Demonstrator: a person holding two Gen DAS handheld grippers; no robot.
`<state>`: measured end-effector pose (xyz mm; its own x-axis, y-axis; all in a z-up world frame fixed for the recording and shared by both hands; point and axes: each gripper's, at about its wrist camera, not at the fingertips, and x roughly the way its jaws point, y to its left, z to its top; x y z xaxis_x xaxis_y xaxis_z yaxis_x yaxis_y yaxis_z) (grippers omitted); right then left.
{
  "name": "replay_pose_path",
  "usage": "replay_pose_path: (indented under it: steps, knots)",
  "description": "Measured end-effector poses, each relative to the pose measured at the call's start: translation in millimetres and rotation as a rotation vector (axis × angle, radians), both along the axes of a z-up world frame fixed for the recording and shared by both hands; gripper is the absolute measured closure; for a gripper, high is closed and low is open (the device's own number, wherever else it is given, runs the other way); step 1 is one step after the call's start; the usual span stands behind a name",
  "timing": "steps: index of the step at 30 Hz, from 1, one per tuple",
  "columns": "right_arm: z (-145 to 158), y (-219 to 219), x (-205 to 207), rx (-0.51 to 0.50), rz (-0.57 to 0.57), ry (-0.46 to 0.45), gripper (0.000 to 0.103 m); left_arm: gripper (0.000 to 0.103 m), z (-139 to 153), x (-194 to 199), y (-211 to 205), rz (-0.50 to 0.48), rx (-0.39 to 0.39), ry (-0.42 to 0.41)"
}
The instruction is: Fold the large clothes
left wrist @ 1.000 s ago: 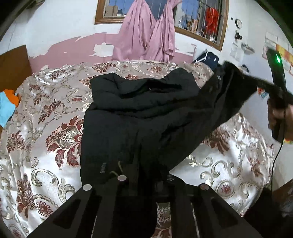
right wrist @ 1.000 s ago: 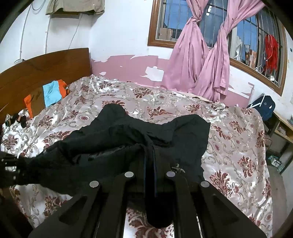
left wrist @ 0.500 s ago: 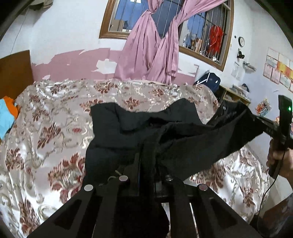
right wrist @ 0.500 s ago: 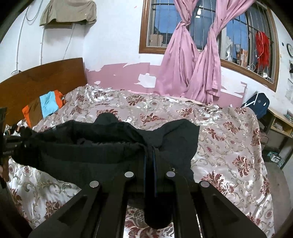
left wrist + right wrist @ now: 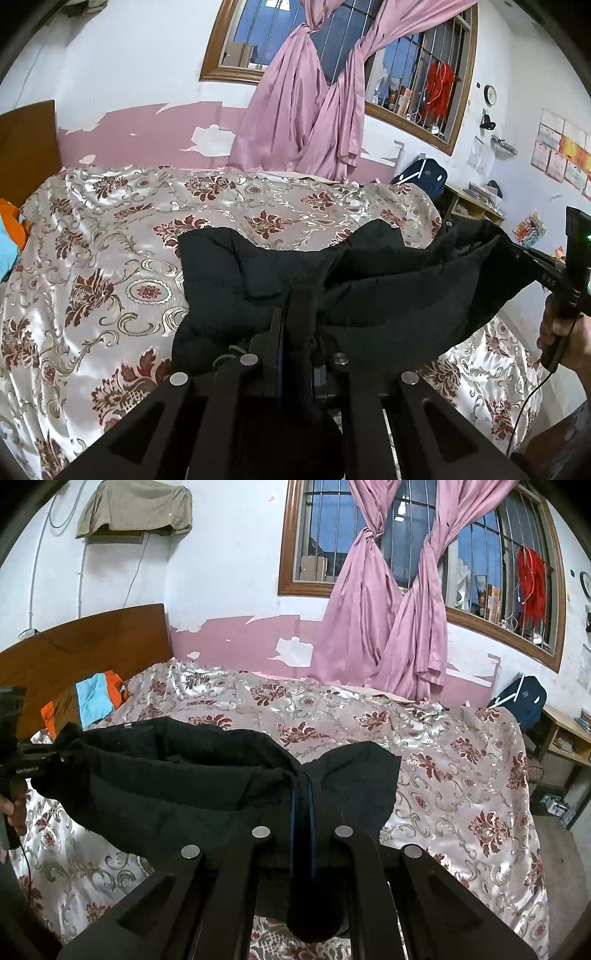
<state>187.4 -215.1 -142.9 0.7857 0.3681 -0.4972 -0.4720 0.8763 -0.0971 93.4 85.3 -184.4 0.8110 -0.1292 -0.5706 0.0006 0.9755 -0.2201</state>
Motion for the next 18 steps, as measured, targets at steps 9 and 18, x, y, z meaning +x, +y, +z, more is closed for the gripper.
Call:
replay_pose_path:
  steps: [9,18]
  knots:
    - [-5,8,16,-0.006,0.001,0.002,0.098,0.094,-4,23,10,-0.008,-0.020,-0.001]
    - [-9,10,38,-0.003,0.020,-0.016,0.098,0.094,-14,51,19,-0.028,-0.045,-0.007]
